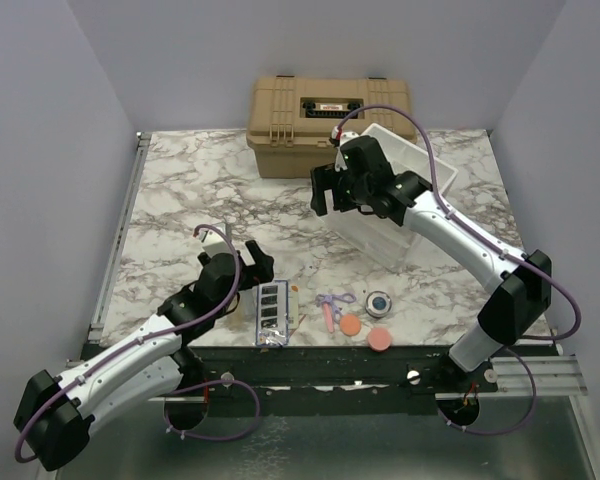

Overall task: Organize the makeup
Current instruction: Pick up the makeup tool from the corner of the board.

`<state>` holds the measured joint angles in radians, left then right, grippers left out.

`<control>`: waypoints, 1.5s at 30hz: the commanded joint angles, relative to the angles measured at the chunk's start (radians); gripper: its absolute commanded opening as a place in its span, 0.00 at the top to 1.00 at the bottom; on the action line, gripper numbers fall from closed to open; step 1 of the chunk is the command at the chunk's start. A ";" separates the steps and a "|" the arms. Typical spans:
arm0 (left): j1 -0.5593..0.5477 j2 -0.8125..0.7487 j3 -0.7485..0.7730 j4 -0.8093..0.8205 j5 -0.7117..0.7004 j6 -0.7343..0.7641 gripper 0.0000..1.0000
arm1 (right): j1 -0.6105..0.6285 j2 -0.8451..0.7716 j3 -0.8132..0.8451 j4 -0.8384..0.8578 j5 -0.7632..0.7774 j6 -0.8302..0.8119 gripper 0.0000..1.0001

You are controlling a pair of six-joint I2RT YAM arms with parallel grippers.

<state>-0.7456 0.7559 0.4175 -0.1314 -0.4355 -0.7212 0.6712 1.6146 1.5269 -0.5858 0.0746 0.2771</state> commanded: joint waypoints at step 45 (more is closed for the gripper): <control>0.204 -0.082 0.061 -0.155 -0.021 -0.034 0.01 | 0.311 -0.366 -0.789 0.355 -0.233 -0.767 0.17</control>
<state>-0.5449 0.6724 0.4805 -0.2733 -0.4461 -0.7464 0.9756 1.1748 0.7040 -0.2409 -0.1757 -0.3870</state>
